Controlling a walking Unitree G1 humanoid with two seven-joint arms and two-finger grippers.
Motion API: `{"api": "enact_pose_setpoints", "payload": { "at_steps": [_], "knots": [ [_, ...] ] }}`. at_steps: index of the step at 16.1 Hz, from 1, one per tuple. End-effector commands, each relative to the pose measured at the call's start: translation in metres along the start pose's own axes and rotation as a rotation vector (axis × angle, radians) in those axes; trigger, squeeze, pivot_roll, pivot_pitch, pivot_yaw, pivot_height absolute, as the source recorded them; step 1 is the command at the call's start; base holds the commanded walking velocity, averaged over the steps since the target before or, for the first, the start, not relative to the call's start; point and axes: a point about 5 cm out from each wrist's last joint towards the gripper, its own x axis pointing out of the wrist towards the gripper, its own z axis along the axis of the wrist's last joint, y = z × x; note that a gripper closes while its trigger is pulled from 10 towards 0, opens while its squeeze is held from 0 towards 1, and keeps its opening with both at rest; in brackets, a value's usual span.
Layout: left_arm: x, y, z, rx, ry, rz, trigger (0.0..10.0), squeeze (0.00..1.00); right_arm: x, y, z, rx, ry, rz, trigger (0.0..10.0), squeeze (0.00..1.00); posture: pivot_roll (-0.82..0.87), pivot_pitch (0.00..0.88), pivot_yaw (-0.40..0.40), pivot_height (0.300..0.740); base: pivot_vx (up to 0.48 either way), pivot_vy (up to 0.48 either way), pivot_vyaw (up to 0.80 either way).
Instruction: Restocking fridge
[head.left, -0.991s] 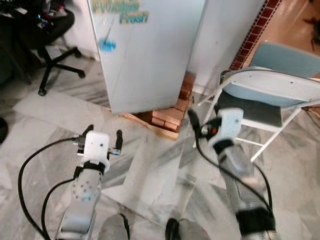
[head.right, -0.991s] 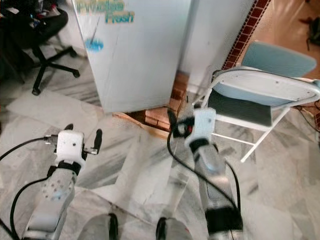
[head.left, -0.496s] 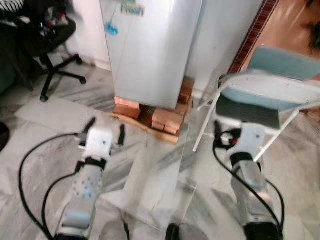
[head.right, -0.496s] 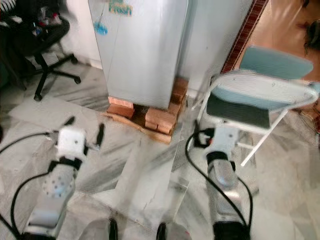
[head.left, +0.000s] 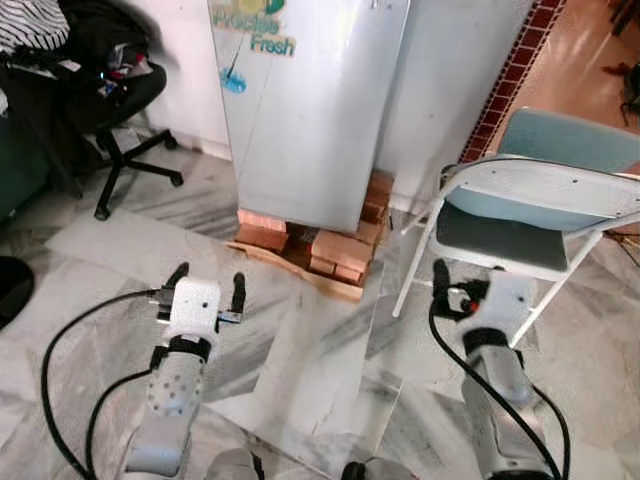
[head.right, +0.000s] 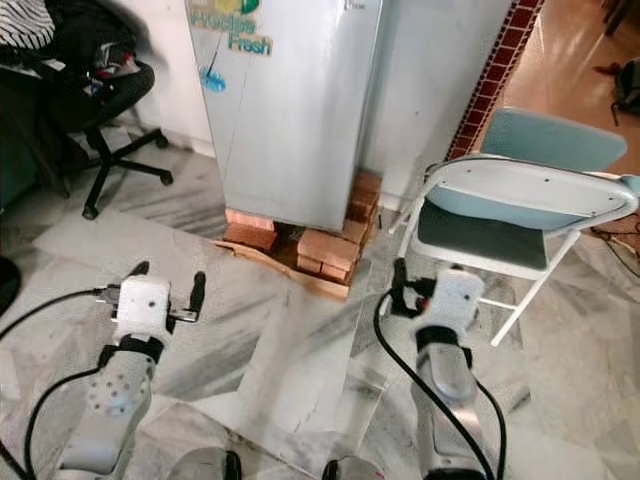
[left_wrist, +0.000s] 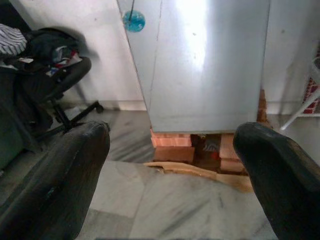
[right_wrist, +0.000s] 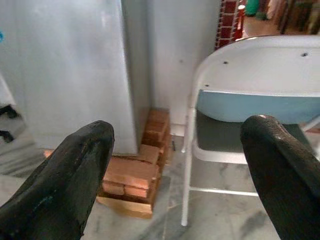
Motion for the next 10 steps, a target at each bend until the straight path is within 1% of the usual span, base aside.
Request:
{"api": "enact_pose_setpoints", "payload": {
  "at_steps": [1,2,4,6,7,10],
  "knots": [
    [0.0,0.0,-0.003,-0.011,0.02,0.003,10.0,0.0,0.0,-0.003,-0.002,-0.007,0.005,-0.023,10.0,0.0,0.07,0.0,-0.024,0.74,0.0,0.0,0.0],
    [0.001,0.001,-0.005,-0.019,0.03,0.007,10.0,0.0,0.0,-0.004,-0.005,0.003,0.026,-0.031,10.0,0.0,0.07,0.0,-0.028,0.74,0.0,0.0,0.0],
    [0.002,0.003,-0.005,-0.018,0.026,0.011,10.0,0.0,0.004,-0.001,-0.001,0.007,0.011,-0.002,10.0,0.0,0.07,0.0,-0.028,0.74,0.0,0.48,-0.8],
    [0.009,0.009,-0.002,-0.005,0.014,0.027,10.0,0.0,0.016,0.004,0.007,-0.028,-0.025,0.027,10.0,0.0,0.08,0.0,-0.03,0.74,0.0,0.429,-0.8],
    [0.011,0.011,-0.001,-0.001,0.009,0.031,10.0,0.0,0.02,0.006,0.01,-0.025,-0.032,0.033,10.0,0.0,0.08,0.0,-0.032,0.74,0.0,0.379,-0.8],
    [0.013,0.013,0.002,0.006,0.004,0.038,10.0,0.0,0.023,0.011,0.012,-0.003,-0.038,0.05,10.0,0.0,0.08,0.0,-0.036,0.74,0.0,0.48,-0.73]
  ]
}}
